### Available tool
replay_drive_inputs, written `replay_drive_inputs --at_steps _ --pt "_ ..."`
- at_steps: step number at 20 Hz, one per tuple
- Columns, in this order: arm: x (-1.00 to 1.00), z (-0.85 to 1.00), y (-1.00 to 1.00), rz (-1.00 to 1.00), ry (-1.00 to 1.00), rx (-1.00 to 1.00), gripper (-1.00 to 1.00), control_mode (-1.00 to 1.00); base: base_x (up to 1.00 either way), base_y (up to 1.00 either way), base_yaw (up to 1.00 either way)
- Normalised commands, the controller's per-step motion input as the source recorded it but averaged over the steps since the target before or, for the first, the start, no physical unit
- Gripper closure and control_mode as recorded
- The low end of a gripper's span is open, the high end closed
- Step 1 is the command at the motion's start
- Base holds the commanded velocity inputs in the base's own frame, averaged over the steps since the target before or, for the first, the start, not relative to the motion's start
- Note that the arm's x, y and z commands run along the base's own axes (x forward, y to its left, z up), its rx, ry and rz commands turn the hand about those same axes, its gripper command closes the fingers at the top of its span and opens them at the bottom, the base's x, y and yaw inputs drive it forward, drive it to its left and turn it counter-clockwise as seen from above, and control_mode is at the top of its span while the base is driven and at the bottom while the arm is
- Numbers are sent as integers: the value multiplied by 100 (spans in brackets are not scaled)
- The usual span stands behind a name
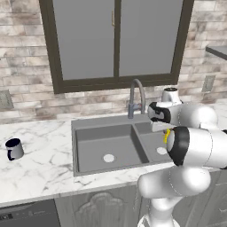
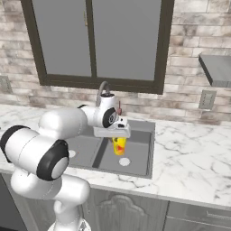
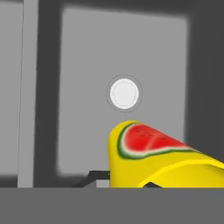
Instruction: Move any existing items from the left basin to the right basin for drying. Then move the mug from the counter to the left basin of the sink for washing.
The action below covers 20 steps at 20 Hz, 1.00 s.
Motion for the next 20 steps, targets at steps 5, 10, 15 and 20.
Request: replay_drive_inputs --at_steps 5,10,15,20 --pt "4 -23 -19 0 3 0 100 -100 0 0 0" --pt "5 -29 -19 0 5 0 100 -100 0 0 0" --pt "9 -33 -10 1 3 0 100 -100 0 0 0" --pt "10 -33 -6 1 0 0 100 -100 0 0 0"
